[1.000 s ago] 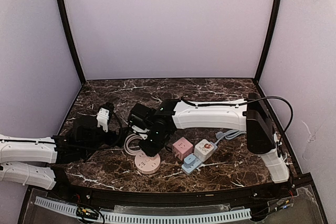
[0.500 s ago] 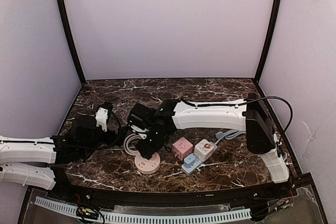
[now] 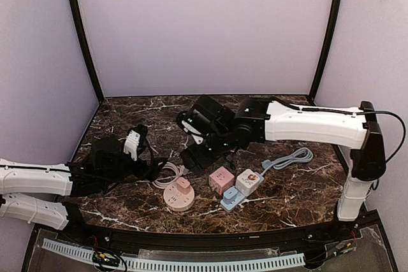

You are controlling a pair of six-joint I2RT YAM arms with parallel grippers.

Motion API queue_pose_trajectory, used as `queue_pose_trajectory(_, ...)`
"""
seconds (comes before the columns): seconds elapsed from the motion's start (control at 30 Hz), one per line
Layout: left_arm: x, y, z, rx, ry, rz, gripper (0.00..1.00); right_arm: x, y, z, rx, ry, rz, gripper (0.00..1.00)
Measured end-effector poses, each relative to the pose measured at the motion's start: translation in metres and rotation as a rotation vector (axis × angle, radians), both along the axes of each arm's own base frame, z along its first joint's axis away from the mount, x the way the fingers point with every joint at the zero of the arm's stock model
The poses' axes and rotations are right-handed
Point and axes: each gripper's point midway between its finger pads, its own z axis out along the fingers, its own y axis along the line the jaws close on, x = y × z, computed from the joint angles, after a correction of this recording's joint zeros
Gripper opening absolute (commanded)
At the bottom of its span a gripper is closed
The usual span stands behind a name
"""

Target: Insert the plug

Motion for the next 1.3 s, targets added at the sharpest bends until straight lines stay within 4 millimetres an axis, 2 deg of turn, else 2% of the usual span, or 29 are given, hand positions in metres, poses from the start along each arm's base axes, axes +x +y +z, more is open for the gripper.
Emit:
queue_pose_trajectory(0.13,0.006,-0.027,-0.004,0.015,0.066,-0.070,0.98,0.008,-0.044,0.000,-0.011,-0.021,-0.092,0.91)
queue_pose_trajectory(0.27,0.007,-0.065,0.004,0.018,0.104,-0.173,0.98,0.016,-0.080,-0.003,-0.021,-0.044,-0.181,0.92)
queue_pose_trajectory(0.43,-0.021,-0.126,0.004,0.102,0.142,-0.357,0.94,0.022,-0.117,0.010,0.014,-0.084,-0.284,0.92)
queue_pose_trajectory(0.6,-0.040,-0.165,-0.016,0.214,0.206,-0.461,0.90,0.025,-0.145,0.036,0.089,-0.147,-0.378,0.91)
queue_pose_trajectory(0.73,-0.048,-0.179,-0.042,0.300,0.268,-0.493,0.87,0.024,-0.163,0.048,0.133,-0.179,-0.427,0.91)
queue_pose_trajectory(0.9,-0.049,-0.189,-0.063,0.363,0.319,-0.503,0.82,0.021,-0.174,0.050,0.154,-0.190,-0.446,0.90)
queue_pose_trajectory(1.3,-0.029,-0.205,-0.075,0.414,0.320,-0.440,0.71,0.019,-0.176,0.047,0.170,-0.188,-0.450,0.88)
